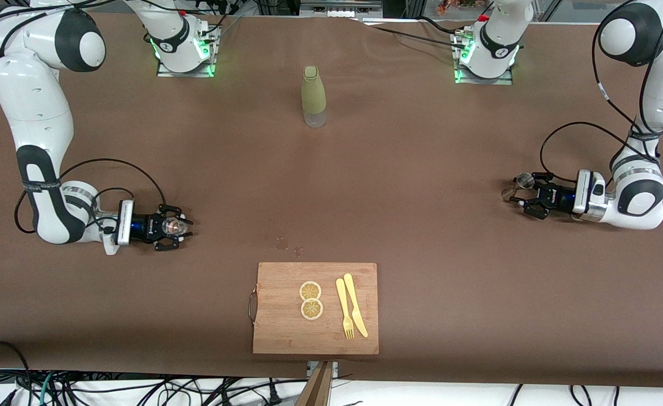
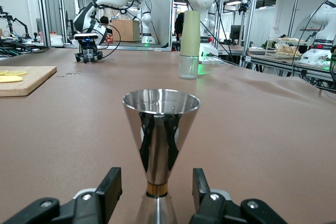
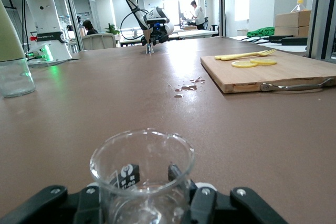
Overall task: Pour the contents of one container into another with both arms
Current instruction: 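Lift the glass with the right gripper while the left gripper lifts the jigger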
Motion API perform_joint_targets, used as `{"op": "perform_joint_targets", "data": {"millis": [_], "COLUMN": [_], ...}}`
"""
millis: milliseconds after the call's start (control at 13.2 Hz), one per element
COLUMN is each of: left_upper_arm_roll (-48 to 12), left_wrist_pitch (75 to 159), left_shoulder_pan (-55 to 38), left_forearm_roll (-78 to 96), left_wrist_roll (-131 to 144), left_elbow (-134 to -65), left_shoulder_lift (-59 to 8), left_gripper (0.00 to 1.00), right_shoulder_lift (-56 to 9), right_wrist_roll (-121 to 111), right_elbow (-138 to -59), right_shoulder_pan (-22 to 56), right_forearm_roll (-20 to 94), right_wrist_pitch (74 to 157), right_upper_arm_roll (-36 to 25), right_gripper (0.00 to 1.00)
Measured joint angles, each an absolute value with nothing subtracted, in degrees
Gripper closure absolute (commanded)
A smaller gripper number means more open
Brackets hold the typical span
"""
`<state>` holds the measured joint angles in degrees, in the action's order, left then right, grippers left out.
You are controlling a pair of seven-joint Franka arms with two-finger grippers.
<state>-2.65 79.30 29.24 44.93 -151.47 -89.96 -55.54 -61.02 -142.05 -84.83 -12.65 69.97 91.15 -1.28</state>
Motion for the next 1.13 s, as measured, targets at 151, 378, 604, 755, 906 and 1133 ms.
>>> {"op": "perform_joint_targets", "data": {"millis": [151,378,604,755,906,1133], "left_upper_arm_roll": [-2.6,-2.6,-2.6,-2.6,-2.6,-2.5], "left_wrist_pitch": [79.3,79.3,79.3,79.3,79.3,79.3], "left_shoulder_pan": [29.2,29.2,29.2,29.2,29.2,29.3], "left_forearm_roll": [44.9,44.9,44.9,44.9,44.9,44.9], "left_wrist_roll": [-151.5,-151.6,-152.3,-152.7,-152.9,-153.2], "left_elbow": [-90.0,-90.0,-90.0,-90.0,-90.0,-90.0], "left_shoulder_lift": [-55.5,-55.5,-55.5,-55.5,-55.5,-55.5], "left_gripper": [0.4,0.4,0.48,0.48,0.48,0.46], "right_shoulder_lift": [-61.0,-61.0,-61.0,-61.0,-61.0,-61.0], "right_wrist_roll": [-142.0,-142.0,-141.9,-141.0,-140.0,-136.9], "right_elbow": [-84.8,-84.8,-84.6,-84.5,-84.4,-84.1], "right_shoulder_pan": [-12.7,-12.6,-12.6,-12.6,-12.5,-12.5], "right_forearm_roll": [70.0,70.0,70.0,70.0,70.0,70.0], "right_wrist_pitch": [91.1,90.7,90.6,90.6,90.6,90.6], "right_upper_arm_roll": [-1.3,-1.3,-0.7,0.4,1.5,2.4], "right_gripper": [0.65,0.65,0.65,0.65,0.65,0.65]}}
